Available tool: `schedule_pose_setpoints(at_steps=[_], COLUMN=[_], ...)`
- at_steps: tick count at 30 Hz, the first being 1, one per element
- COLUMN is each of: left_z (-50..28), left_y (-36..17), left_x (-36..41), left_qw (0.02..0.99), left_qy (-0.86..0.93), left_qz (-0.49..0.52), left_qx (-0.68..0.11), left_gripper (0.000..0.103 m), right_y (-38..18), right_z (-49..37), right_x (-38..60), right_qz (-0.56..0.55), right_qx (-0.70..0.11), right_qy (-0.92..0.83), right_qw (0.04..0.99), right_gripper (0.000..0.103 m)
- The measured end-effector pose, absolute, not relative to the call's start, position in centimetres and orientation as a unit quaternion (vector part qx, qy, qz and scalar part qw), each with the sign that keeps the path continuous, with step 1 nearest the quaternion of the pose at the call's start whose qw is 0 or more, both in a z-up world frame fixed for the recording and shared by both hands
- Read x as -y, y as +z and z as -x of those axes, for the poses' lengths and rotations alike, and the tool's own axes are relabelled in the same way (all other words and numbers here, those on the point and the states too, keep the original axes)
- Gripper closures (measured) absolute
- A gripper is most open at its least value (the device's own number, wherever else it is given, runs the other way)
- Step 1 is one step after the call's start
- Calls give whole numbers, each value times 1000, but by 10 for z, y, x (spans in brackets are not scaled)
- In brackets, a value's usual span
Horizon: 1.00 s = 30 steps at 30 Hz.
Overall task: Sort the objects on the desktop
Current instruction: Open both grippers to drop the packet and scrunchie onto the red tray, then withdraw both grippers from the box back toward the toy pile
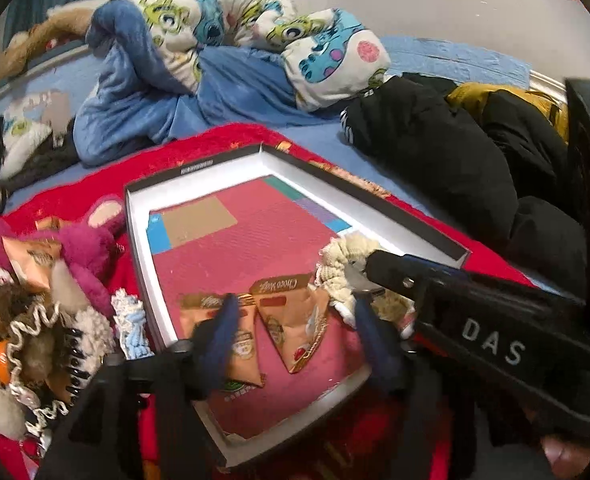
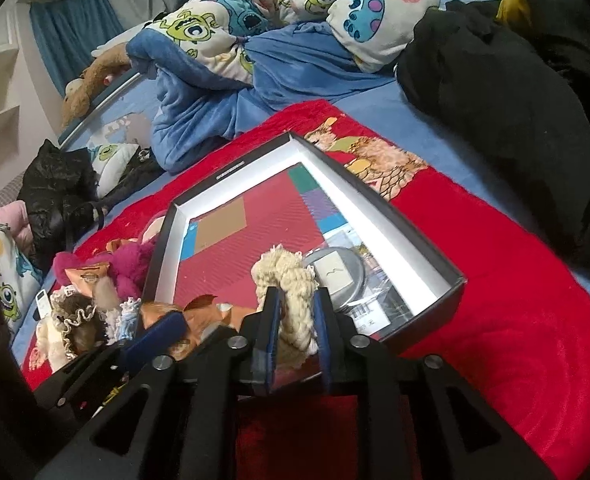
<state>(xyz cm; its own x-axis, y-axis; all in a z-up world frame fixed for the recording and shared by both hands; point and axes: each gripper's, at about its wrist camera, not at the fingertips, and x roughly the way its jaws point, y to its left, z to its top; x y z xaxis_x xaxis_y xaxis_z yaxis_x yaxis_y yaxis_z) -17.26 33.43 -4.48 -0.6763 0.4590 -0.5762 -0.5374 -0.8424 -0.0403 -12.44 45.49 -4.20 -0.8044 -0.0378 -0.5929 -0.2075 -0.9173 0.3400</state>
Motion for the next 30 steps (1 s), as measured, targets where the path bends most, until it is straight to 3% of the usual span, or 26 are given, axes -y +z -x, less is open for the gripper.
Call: schedule_pose_setpoints(at_steps=[2, 6, 8, 14, 30], left_z=[167, 168, 168, 168, 171], left_y=[-41, -40, -39, -39, -31], left_x=[-335, -332, -330, -330, -311], left_qw=[277, 276, 276, 277, 254], left_qy=[916, 917, 918, 918, 924], left_qz=[282, 280, 279, 279, 285], left_qx=[-72, -65, -60, -57, -35], left_gripper=[0, 0, 0, 0, 0], right_y=[-38, -31, -29, -27, -21], right_z=[121, 116, 114, 115, 105], right_x=[-457, -459, -460, -457, -463], right_qz=[299, 280, 276, 268, 267], right_qx=[-195, -191, -195, -188, -195], right_qy=[933, 939, 940, 943, 941], right_qw=[51, 59, 54, 54, 70], right_gripper=[63, 44, 26, 0, 0])
